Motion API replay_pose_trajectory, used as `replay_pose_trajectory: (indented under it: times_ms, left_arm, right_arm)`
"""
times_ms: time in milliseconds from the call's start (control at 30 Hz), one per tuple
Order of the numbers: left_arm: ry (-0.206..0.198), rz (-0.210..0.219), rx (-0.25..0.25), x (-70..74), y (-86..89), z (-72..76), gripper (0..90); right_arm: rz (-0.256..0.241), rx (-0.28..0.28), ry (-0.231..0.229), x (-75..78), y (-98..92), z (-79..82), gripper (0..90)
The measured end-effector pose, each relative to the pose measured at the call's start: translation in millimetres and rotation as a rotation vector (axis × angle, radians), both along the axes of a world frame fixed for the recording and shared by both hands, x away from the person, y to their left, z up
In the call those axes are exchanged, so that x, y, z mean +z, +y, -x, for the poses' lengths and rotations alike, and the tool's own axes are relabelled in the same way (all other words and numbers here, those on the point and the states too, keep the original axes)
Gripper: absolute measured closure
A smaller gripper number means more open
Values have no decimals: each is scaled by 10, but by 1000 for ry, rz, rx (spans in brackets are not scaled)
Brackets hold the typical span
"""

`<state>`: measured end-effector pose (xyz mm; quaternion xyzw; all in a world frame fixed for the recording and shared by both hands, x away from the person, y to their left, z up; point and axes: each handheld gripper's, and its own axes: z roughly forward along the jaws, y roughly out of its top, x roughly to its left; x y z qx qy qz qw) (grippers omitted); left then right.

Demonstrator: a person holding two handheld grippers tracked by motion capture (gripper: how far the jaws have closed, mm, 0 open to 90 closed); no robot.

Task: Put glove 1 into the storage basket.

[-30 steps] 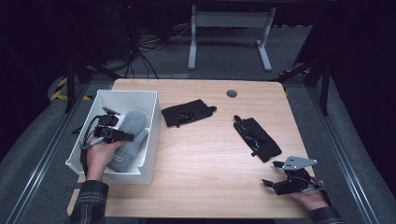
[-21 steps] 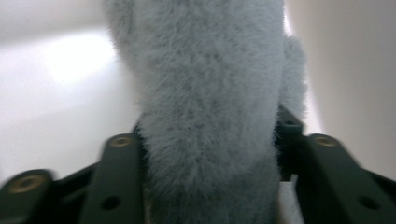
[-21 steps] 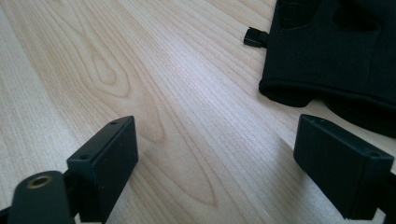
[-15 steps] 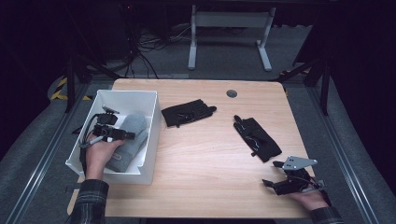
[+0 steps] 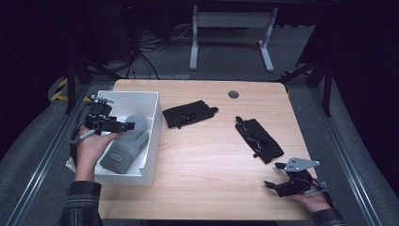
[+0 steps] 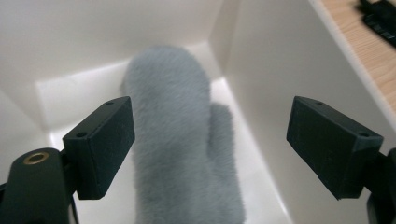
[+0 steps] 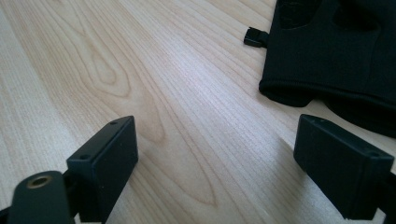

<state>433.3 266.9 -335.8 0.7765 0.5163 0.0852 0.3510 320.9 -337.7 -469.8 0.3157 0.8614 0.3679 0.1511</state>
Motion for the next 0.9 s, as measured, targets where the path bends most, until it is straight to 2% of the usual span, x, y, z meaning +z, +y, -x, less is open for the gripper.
replay_pose_trajectory:
  times_ms: [233,300,333,367,467,533,567,767,800,833,867,900]
  left_arm:
    - [-60,20,-78,234,-183,119,154]
    - [-69,27,-87,264,-217,135,153]
    - [-79,31,-112,331,-292,160,152]
    - [-79,31,-112,331,-292,160,152]
    - [-100,20,-157,424,-502,204,148]
    - [-102,16,-170,436,-561,216,144]
    - [-106,12,-193,441,-691,249,142]
    - [-121,14,-269,387,-1065,405,139]
    - [-121,14,-269,387,-1065,405,142]
    - [-125,31,-299,363,-1181,458,142]
    - [-125,31,-299,363,-1181,458,142]
    - [-140,29,-316,340,-1300,526,142]
  right_arm:
    - [1,-3,0,0,3,2,138]
    - [2,-2,1,1,2,2,138]
    - [1,-3,0,0,3,1,136]
    - [1,-2,1,0,4,0,134]
    - [3,-4,2,0,9,-3,130]
    - [3,-5,2,0,10,-3,128]
    - [4,-6,1,0,10,-2,127]
    - [4,-6,4,-1,13,-4,115]
    - [5,-6,4,-1,13,-4,115]
    - [5,-7,4,-1,14,-2,113]
    - [5,-9,2,-3,15,-2,112]
    - [6,-10,3,-3,16,1,110]
